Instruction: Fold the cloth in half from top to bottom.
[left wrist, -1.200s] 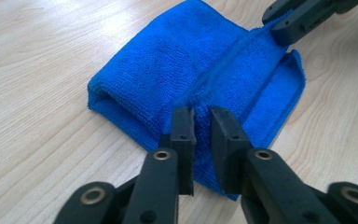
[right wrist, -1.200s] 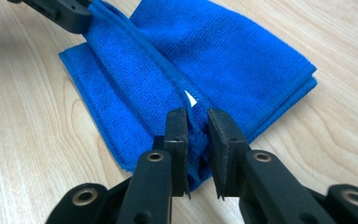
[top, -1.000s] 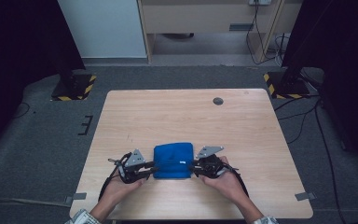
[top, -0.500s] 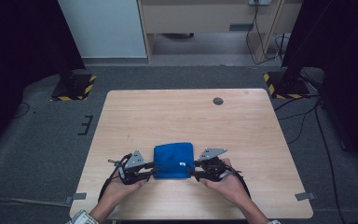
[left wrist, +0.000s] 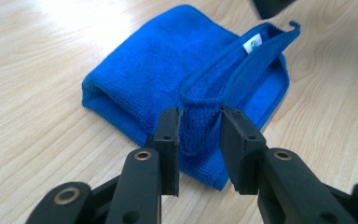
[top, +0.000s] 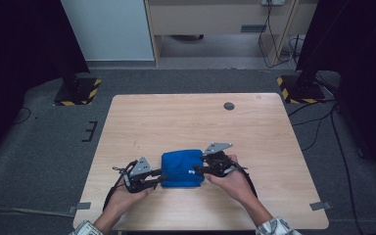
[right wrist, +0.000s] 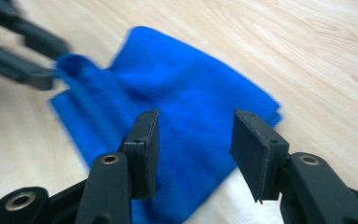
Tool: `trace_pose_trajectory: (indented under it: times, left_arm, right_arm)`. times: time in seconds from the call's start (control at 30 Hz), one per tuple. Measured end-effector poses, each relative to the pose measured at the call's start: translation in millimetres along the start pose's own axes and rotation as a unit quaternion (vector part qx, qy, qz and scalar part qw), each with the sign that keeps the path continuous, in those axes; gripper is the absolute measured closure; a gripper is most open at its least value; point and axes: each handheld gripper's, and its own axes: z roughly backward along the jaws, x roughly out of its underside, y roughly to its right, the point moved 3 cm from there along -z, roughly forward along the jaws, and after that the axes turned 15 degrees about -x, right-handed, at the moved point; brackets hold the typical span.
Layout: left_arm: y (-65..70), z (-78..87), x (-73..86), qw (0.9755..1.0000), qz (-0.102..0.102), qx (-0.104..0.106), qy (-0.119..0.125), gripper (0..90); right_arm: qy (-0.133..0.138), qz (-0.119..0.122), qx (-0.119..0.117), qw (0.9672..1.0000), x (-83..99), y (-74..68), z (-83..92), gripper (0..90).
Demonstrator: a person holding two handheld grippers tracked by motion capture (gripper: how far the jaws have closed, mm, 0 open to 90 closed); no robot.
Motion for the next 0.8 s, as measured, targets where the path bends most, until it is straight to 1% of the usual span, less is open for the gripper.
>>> trace_pose_trajectory:
  times: [0.03,0.07,0.17,0.2,0.3,0.33,0.37,0.4,0.43,0.5,0.53,0.6,0.67,0.7,0.8]
  left_arm:
    - [-0.2,0.6,-0.7,1.0000,0.001,0.001,0.003,68.3]
    - [-0.1,1.3,-1.3,1.0000,0.001,0.001,0.004,68.6]
    - [-0.5,2.5,-1.6,1.0000,0.001,0.001,0.004,69.2]
    - [-0.5,3.0,-1.8,1.0000,0.002,0.001,0.005,69.7]
    - [-1.0,3.7,-2.0,1.0000,0.002,0.002,0.005,70.2]
    - [-1.1,3.9,-1.9,1.0000,0.002,0.002,0.005,70.6]
    - [-1.0,4.2,-1.9,1.0000,0.004,0.002,0.005,70.6]
    - [-1.2,4.5,-2.0,1.0000,0.005,0.002,0.006,70.6]
    - [-1.7,4.9,-2.2,1.0000,0.005,0.002,0.007,70.6]
    - [-3.5,6.1,-3.9,0.9998,0.015,0.001,0.012,70.6]
    - [-3.5,6.1,-3.9,0.9998,0.015,0.001,0.012,70.6]
    - [-5.0,8.3,-6.0,0.9996,0.016,-0.005,0.021,70.6]
    - [-7.3,12.0,-11.4,0.9986,0.028,-0.005,0.045,70.6]
    - [-8.2,12.4,-14.1,0.9983,0.028,-0.008,0.050,69.8]
    - [-11.4,8.6,-21.1,0.9983,0.028,-0.015,0.049,68.5]
  right_arm:
    - [-0.002,-0.004,0.004,1.0000,-0.8,4.1,-1.2,52.2]
    - [-0.009,-0.009,0.013,0.9998,-1.9,11.7,-4.4,52.2]
    - [-0.013,-0.013,0.016,0.9997,-2.0,15.3,-7.0,52.2]
    - [-0.022,-0.011,0.016,0.9996,-0.7,16.5,-11.1,52.1]
    - [-0.024,-0.009,0.012,0.9996,0.5,14.4,-13.6,52.1]
    - [-0.023,-0.008,0.008,0.9997,1.9,10.8,-14.9,52.1]
    - [-0.023,-0.008,0.008,0.9997,1.9,10.8,-14.9,52.1]
    - [-0.026,-0.003,0.004,0.9996,4.1,6.9,-15.6,52.1]
    - [-0.026,-0.003,0.004,0.9996,4.1,6.9,-15.6,52.1]
    - [-0.026,-0.002,0.000,0.9997,7.0,3.0,-15.6,52.2]
    - [-0.027,0.000,0.000,0.9996,7.6,2.9,-15.4,52.2]
    - [-0.025,-0.001,0.000,0.9997,8.2,2.7,-15.2,52.2]
    - [-0.025,-0.003,0.000,0.9997,9.7,2.1,-14.3,52.1]
    - [-0.023,-0.003,-0.002,0.9997,11.0,2.0,-13.2,52.1]
    - [-0.026,-0.002,-0.002,0.9997,12.3,2.1,-12.7,52.1]
